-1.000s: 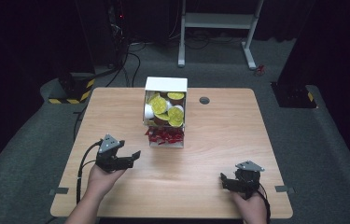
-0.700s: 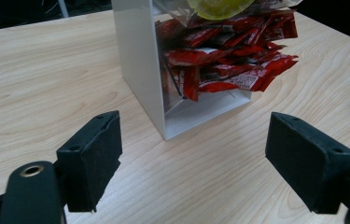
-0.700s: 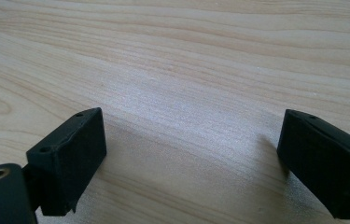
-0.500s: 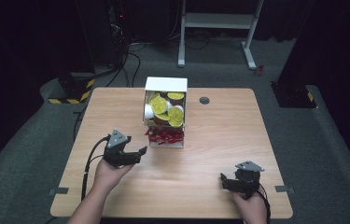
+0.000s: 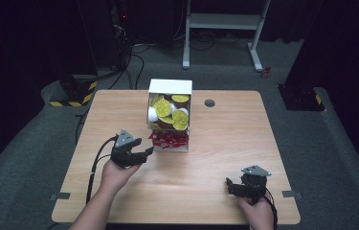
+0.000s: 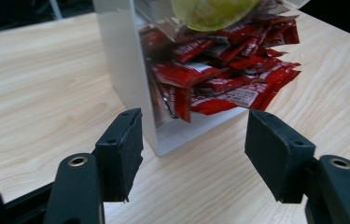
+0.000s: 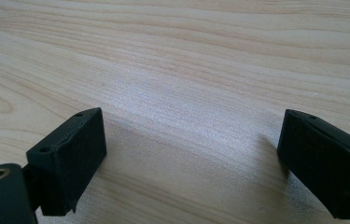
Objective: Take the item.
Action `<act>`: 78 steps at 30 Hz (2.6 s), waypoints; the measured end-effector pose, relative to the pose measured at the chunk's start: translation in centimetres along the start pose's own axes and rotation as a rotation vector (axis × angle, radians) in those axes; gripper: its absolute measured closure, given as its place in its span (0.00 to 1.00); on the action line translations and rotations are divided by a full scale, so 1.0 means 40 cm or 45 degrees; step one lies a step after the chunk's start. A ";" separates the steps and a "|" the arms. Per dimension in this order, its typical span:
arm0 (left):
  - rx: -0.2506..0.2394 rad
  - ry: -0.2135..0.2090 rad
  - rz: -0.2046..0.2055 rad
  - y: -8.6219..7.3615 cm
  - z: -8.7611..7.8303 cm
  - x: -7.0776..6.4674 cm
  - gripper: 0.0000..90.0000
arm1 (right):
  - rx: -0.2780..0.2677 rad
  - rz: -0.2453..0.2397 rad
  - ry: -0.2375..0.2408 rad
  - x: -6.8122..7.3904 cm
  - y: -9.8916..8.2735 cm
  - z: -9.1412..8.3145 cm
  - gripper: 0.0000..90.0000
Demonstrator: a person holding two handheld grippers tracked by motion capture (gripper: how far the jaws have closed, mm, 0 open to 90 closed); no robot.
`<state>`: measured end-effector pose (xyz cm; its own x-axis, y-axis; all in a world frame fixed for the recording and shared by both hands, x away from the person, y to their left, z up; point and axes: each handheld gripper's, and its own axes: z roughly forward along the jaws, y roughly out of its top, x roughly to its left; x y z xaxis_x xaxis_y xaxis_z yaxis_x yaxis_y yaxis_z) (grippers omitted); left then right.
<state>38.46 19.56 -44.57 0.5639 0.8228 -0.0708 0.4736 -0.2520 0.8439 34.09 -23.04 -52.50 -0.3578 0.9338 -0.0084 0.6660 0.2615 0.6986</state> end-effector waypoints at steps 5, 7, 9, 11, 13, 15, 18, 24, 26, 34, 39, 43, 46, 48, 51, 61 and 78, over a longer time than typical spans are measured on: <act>0.021 0.008 0.011 0.002 0.020 -0.004 0.42 | 0.000 0.000 0.000 0.000 0.000 0.000 0.09; 0.022 0.011 0.011 0.003 0.024 -0.002 0.42 | 0.000 0.000 0.000 0.000 0.000 0.000 0.09; 0.017 0.014 0.004 0.006 0.028 -0.005 0.42 | 0.000 0.000 0.000 0.000 0.000 0.000 0.09; 0.015 0.028 0.027 0.011 0.030 -0.008 0.43 | 0.000 -0.008 0.000 -0.001 0.000 0.000 0.09; -0.001 0.027 0.033 0.020 0.032 -0.011 0.43 | 0.001 -0.006 0.000 -0.001 0.000 0.000 0.09; -0.014 0.027 0.037 0.028 0.033 -0.014 0.44 | 0.000 0.001 0.000 0.000 0.000 0.000 0.09; -0.035 0.030 0.052 0.034 0.036 -0.019 0.45 | 0.001 0.000 0.001 0.000 0.000 0.000 0.09; -0.027 0.053 0.075 0.042 0.047 -0.021 0.44 | 0.002 0.003 0.001 0.001 0.000 -0.001 0.09; -0.029 0.064 0.084 0.045 0.050 -0.021 0.43 | 0.002 0.003 0.001 0.001 0.000 -0.001 0.09; -0.050 0.095 0.115 0.047 0.054 -0.028 0.49 | 0.003 0.006 0.001 0.002 -0.001 -0.001 0.09; -0.058 0.105 0.121 0.045 0.061 -0.030 0.55 | -0.002 -0.001 0.000 0.001 -0.001 -0.001 0.09; -0.044 0.117 0.137 0.041 0.073 -0.032 0.57 | -0.002 0.000 0.000 0.002 -0.001 -0.001 0.09; -0.049 0.136 0.167 0.038 0.076 -0.036 0.61 | -0.002 -0.001 0.000 0.001 -0.001 -0.001 0.09; -0.054 0.146 0.166 0.036 0.075 -0.036 0.65 | -0.003 -0.002 -0.001 0.001 -0.001 -0.001 0.09; -0.053 0.151 0.174 0.035 0.073 -0.034 0.68 | -0.002 -0.001 0.000 0.001 -0.001 -0.001 0.09; -0.067 0.142 0.182 0.030 0.070 -0.037 0.80 | 0.003 -0.001 0.003 0.002 -0.001 -0.002 0.09; -0.108 0.200 0.260 0.028 0.062 -0.051 0.76 | 0.000 -0.011 0.009 0.002 -0.002 -0.002 0.10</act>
<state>39.53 16.33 -44.81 0.5266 0.8301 0.1833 0.2988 -0.3827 0.8742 33.95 -23.00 -52.48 -0.3685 0.9296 -0.0095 0.6629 0.2699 0.6984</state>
